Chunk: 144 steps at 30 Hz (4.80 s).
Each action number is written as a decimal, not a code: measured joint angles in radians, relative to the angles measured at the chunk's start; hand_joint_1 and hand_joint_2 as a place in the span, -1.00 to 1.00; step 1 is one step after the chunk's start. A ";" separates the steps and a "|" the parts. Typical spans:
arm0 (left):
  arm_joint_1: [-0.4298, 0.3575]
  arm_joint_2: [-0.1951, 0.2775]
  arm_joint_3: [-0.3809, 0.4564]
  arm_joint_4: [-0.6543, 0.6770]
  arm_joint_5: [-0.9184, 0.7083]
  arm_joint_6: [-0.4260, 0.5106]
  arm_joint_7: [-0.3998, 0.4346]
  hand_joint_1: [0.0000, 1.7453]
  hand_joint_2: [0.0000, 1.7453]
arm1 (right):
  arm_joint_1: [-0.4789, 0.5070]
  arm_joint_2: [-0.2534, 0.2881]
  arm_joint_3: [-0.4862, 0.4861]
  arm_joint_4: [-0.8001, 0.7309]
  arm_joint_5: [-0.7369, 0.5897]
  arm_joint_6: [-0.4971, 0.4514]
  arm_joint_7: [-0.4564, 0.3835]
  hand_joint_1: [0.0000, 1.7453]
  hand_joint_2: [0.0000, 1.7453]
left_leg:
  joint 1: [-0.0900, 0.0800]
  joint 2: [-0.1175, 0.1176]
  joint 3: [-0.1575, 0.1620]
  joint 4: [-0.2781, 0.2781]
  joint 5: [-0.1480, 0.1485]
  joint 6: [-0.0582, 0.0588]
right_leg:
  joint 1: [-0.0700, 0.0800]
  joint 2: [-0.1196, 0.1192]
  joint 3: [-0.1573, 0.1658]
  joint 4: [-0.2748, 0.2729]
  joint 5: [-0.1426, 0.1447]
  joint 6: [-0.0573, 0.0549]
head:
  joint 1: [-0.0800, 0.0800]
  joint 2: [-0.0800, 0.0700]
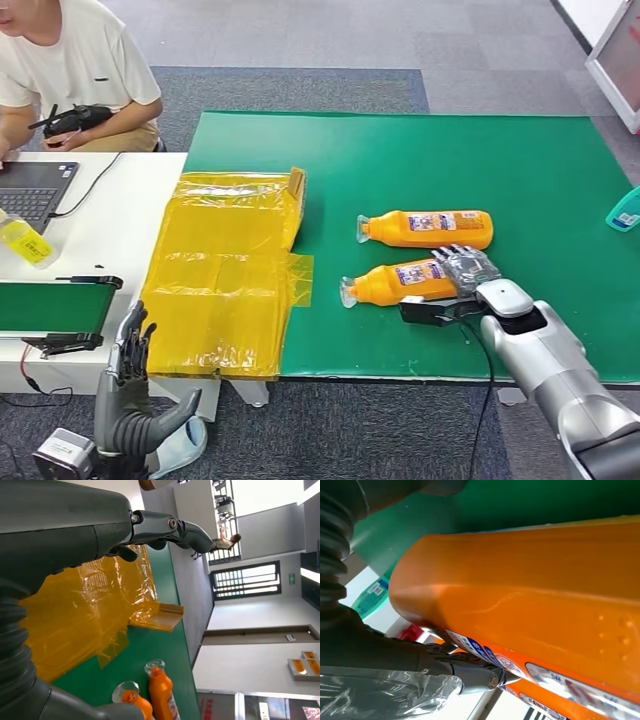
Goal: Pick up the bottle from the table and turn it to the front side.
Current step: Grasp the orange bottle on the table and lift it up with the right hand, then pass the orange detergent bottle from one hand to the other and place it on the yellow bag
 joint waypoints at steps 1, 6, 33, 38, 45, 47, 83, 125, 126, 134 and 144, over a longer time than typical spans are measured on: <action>0.000 0.000 0.001 0.001 0.000 -0.001 0.000 -1.00 1.00 | -0.005 -0.001 0.007 0.006 -0.012 0.003 -0.002 -1.00 1.00 | 0.000 0.000 0.000 0.000 0.000 0.000 | 0.000 0.000 0.000 0.000 0.000 0.000 | 0.000 0.000; -0.001 0.000 0.008 0.004 0.000 -0.004 -0.001 -1.00 1.00 | -0.018 -0.006 0.033 0.025 -0.027 0.008 -0.005 -1.00 1.00 | 0.000 0.000 0.000 0.000 0.000 0.000 | 0.000 0.000 0.000 0.000 0.000 0.000 | 0.000 0.000; -0.021 0.009 -0.008 0.033 0.002 0.006 -0.013 -1.00 1.00 | 0.285 -0.159 0.003 -0.423 -0.799 -0.041 -0.250 1.00 1.00 | 0.000 -0.001 -0.001 0.000 -0.001 0.001 | 0.000 -0.001 0.000 0.000 -0.001 0.000 | 0.000 0.000; -0.022 0.009 -0.012 0.033 -0.001 0.010 -0.009 -1.00 1.00 | 0.355 -0.093 -0.087 -0.507 -0.876 -0.040 -0.309 1.00 1.00 | 0.000 -0.001 -0.001 0.000 -0.001 0.001 | 0.000 -0.001 0.000 0.000 -0.001 0.000 | 0.000 0.000; -0.019 0.007 -0.020 0.002 0.003 0.008 0.003 -1.00 1.00 | 0.519 0.167 -0.207 -0.737 -0.632 -0.189 -0.339 1.00 1.00 | 0.003 -0.001 -0.001 -0.001 -0.001 -0.001 | 0.003 -0.001 -0.001 0.000 -0.003 -0.003 | 0.000 0.000; -0.025 0.011 -0.044 -0.020 0.013 -0.003 0.020 -1.00 1.00 | 0.562 0.222 -0.188 -0.788 -0.476 -0.273 -0.360 1.00 1.00 | 0.003 -0.001 -0.001 -0.001 -0.001 -0.002 | 0.004 -0.001 -0.001 0.001 -0.003 -0.004 | 0.000 0.000; -0.258 0.222 -0.536 0.012 0.065 0.077 0.146 1.00 1.00 | 0.595 0.367 0.116 -0.731 -0.172 -0.587 -0.264 1.00 1.00 | 0.003 0.000 0.000 -0.001 -0.001 -0.003 | 0.003 0.000 -0.001 0.000 -0.002 -0.004 | 0.000 0.000; -0.696 0.377 -0.379 0.182 -1.273 0.472 0.715 1.00 1.00 | 0.617 0.407 -0.035 -0.817 -0.307 -0.374 -0.294 -1.00 1.00 | 0.003 0.002 -0.004 -0.001 0.007 -0.006 | 0.003 0.003 -0.007 0.001 0.008 -0.006 | -0.001 0.000; -0.716 0.379 -0.381 0.215 -1.273 0.450 0.710 1.00 1.00 | 0.616 0.407 -0.036 -0.817 -0.307 -0.372 -0.297 -1.00 1.00 | 0.003 0.002 -0.004 -0.001 0.007 -0.006 | 0.003 0.003 -0.007 0.001 0.008 -0.006 | -0.001 0.000; -0.879 0.310 -0.365 0.504 -1.270 0.384 0.637 1.00 1.00 | 0.590 0.407 -0.035 -0.830 -0.305 -0.373 -0.299 -1.00 1.00 | 0.003 0.002 -0.006 0.000 0.007 -0.006 | 0.004 0.003 -0.008 0.001 0.008 -0.006 | -0.001 0.000; -0.998 0.218 -0.323 0.902 -1.218 0.379 0.639 1.00 1.00 | 0.589 0.405 -0.042 -0.891 -0.321 -0.365 -0.314 -1.00 1.00 | 0.003 0.002 -0.007 0.000 0.007 -0.006 | 0.004 0.003 -0.010 0.001 0.008 -0.006 | -0.001 0.000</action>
